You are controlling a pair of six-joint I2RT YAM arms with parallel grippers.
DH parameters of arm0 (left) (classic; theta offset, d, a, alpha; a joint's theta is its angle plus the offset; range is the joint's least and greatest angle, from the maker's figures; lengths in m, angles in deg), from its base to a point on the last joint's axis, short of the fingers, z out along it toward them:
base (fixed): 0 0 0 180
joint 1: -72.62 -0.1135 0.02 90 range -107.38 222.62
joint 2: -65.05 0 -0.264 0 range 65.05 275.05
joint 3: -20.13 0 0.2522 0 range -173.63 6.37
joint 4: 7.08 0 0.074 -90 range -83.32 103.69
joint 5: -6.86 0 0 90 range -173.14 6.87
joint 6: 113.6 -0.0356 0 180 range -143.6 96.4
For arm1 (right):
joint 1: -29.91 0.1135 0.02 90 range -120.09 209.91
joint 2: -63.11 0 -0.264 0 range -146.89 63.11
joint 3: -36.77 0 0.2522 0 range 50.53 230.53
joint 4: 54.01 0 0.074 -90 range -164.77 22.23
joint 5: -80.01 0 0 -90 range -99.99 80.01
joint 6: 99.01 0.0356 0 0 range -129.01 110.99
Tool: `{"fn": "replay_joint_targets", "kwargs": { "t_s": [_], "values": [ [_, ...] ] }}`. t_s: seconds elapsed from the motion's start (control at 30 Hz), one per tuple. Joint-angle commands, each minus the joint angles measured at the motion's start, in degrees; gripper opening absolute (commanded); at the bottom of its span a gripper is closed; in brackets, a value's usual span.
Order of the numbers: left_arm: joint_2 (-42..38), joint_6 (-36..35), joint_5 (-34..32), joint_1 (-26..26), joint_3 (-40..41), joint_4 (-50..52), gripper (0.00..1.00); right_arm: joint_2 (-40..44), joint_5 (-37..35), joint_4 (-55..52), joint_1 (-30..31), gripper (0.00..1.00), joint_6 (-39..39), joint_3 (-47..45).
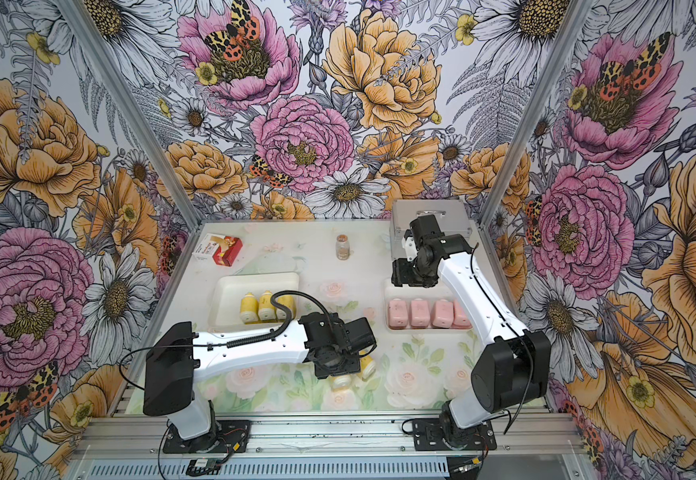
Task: Place the pencil sharpeners by color into the storage box
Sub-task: Pick up the pencil sharpener from the center of the board.
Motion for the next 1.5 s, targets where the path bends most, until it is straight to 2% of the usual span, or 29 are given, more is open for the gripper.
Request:
{"fn": "replay_joint_targets", "kwargs": {
  "t_s": [0.0,0.47,1.23,1.47],
  "values": [
    [-0.6,1.5,1.0,0.5,1.5,-1.7,0.64,1.0,0.4,1.3,-0.3,0.65,0.6,-0.2],
    [-0.6,1.9,2.3,0.3,4.9,-2.0,0.61,1.0,0.5,1.6,-0.3,0.65,0.6,-0.7],
    [-0.2,0.1,4.4,-1.3,9.1,-5.0,0.43,1.0,0.8,1.8,-0.3,0.65,0.6,-1.0],
    [-3.6,0.3,3.9,-1.5,11.3,-4.8,0.38,0.8,0.9,1.8,-0.3,0.65,0.6,-1.0]
  ]
}}
